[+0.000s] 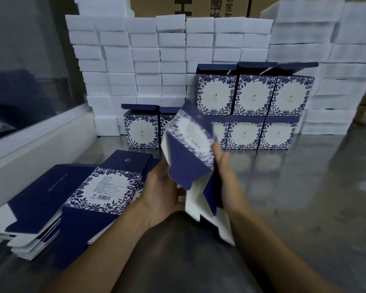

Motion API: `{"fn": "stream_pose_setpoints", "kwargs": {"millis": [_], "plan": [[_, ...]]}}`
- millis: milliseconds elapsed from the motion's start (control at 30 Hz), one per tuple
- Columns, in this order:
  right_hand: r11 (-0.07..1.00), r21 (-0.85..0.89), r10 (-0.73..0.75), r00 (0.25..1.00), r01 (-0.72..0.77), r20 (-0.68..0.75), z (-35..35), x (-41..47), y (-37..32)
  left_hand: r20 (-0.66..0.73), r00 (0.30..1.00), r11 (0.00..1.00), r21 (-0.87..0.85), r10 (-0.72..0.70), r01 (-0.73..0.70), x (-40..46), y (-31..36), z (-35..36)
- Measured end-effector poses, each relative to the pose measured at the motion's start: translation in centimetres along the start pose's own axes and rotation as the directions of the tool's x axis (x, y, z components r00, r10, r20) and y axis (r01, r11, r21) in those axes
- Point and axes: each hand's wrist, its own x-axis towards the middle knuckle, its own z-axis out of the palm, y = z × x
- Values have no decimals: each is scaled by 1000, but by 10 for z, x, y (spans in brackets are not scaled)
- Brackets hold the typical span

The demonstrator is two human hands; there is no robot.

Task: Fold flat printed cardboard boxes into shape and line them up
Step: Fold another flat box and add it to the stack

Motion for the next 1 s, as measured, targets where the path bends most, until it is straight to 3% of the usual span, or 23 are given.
{"fn": "stream_pose_setpoints", "kwargs": {"millis": [67, 133, 267, 367, 467, 600, 733, 900, 1000], "plan": [[963, -267, -23, 997, 43, 77, 1, -4, 11, 118, 993, 998, -63, 18, -11, 0, -2, 2], [908, -405, -67, 992, 105, 107, 0, -7, 17, 139, 990, 998, -65, 17, -8, 0, -2, 3], [915, -369, -170, 985, 164, 16, -3, 0, 19, 31, 996, 996, -10, 85, -84, 0, -2, 1], [973, -152, -188, 978, 173, -91, -12, 9, 21, 10, 988, 974, 162, 157, -157, -2, 1, 6], [985, -62, -169, 971, 160, -167, -19, 15, 22, -29, 977, 884, 431, 212, -179, -1, 6, 10], [987, 92, -119, 983, 133, -140, -24, 13, 19, 28, 948, 772, 573, 317, -275, -2, -1, 5], [990, -87, -113, 993, 109, -37, -27, 6, 12, -55, 885, 705, 628, 462, -329, -1, -2, 3], [913, -323, -221, 967, 251, 129, -22, -2, 14, -186, 828, 732, 593, 529, -334, 0, 2, 2], [873, -408, -225, 962, 269, 153, -20, -5, 8, -271, 781, 741, 584, 562, -331, 1, 6, -1]]}}
